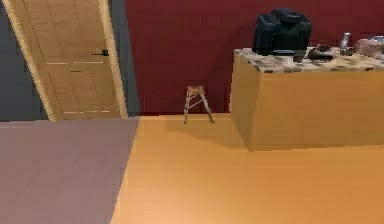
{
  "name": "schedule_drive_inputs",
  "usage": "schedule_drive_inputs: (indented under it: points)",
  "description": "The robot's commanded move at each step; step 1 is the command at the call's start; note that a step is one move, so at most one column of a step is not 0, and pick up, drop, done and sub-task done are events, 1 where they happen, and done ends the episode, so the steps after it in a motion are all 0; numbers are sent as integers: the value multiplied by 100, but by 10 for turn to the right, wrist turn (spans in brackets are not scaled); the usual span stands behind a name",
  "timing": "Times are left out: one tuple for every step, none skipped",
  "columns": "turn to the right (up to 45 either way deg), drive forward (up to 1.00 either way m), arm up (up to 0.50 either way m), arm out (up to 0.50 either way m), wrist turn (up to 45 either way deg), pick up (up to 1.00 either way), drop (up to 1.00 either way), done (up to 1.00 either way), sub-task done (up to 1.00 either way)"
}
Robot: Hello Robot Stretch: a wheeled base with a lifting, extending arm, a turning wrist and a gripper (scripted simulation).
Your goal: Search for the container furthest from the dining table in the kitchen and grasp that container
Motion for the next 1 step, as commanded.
schedule_drive_inputs:
  points:
    - [-150,0,0,0,0,0,0,0,0]
